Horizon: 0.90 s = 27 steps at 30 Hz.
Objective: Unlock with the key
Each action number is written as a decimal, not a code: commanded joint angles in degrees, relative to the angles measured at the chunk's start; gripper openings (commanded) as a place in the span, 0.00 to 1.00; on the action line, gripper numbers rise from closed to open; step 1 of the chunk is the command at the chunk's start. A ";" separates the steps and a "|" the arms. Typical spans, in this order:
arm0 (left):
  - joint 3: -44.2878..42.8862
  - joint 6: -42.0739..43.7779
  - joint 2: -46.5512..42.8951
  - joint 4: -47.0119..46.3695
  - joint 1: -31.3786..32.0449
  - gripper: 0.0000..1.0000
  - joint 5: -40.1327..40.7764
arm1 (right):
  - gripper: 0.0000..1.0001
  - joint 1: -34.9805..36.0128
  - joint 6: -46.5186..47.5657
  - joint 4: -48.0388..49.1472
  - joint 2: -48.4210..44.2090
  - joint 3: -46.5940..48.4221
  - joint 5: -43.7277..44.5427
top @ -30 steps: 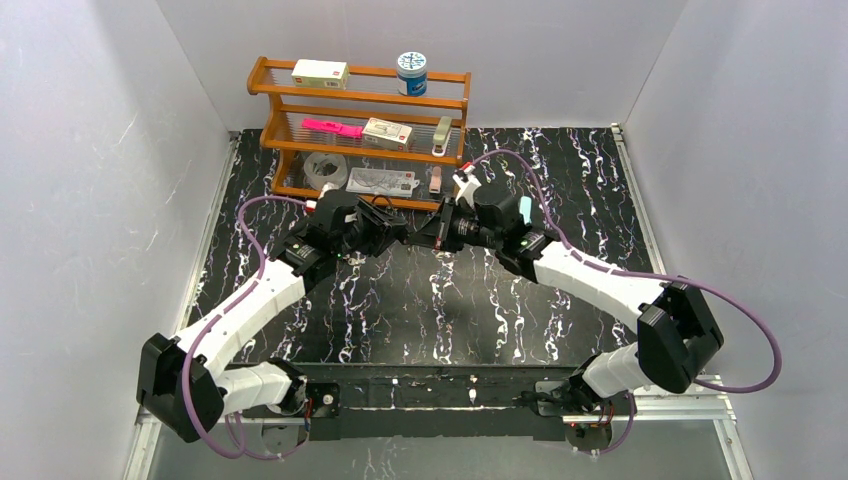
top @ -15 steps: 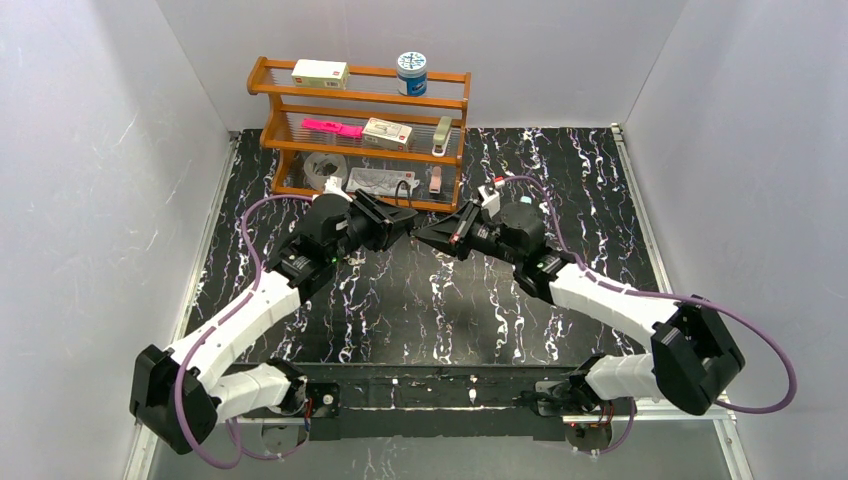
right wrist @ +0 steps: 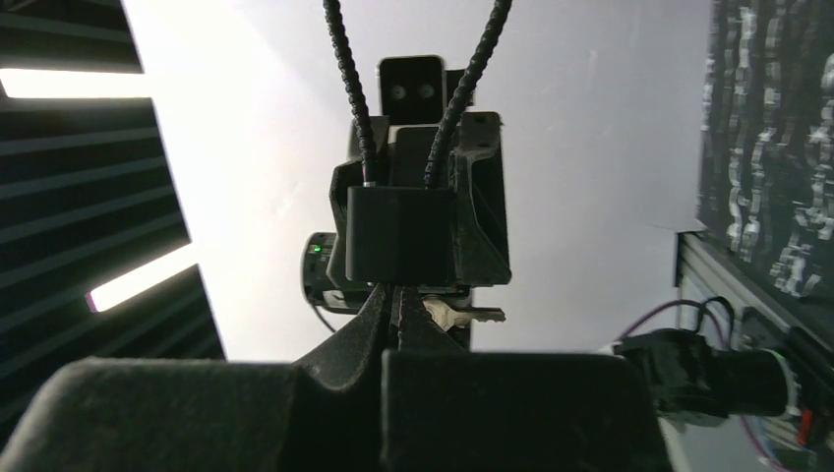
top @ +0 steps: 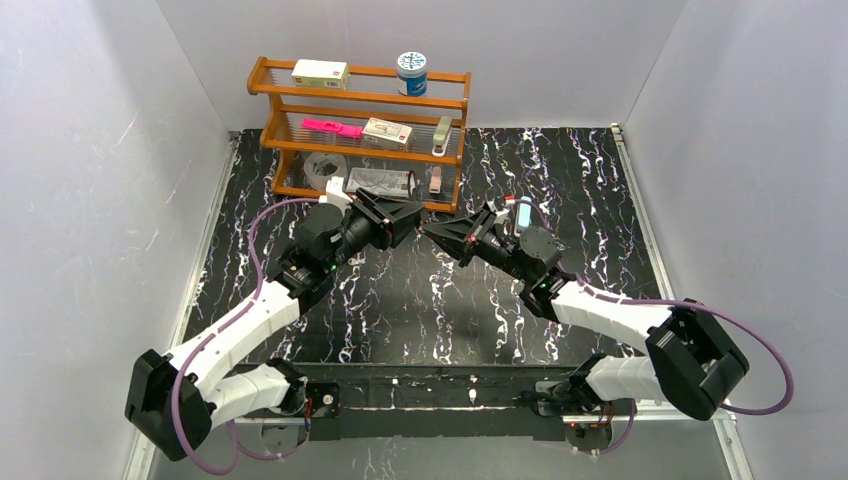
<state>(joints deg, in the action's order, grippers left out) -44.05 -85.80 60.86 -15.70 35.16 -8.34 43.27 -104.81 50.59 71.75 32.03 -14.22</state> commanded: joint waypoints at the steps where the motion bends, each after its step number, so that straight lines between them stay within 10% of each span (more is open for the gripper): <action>1: -0.23 -6.10 -0.99 -12.14 0.70 0.13 -2.89 | 0.01 0.51 -5.28 10.53 1.65 -0.45 2.90; 6: -1.26 -6.31 -0.31 -12.90 0.70 0.13 -3.00 | 0.01 0.51 -6.75 15.36 2.50 -1.14 5.18; 13: -3.27 2.19 -1.11 -6.25 0.70 0.13 0.60 | 0.63 -0.37 6.50 4.33 -4.08 -1.02 1.15; 20: -8.84 15.64 -0.74 5.36 0.70 0.13 7.04 | 0.74 -0.64 48.90 -33.25 -14.92 10.18 5.04; 27: -11.73 18.02 0.64 8.69 0.70 0.13 7.55 | 0.80 -0.63 80.12 -44.91 -8.47 25.66 8.90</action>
<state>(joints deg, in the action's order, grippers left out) -52.40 -71.48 61.28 -9.28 35.75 -2.83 42.81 -47.07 15.94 59.83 49.63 -8.43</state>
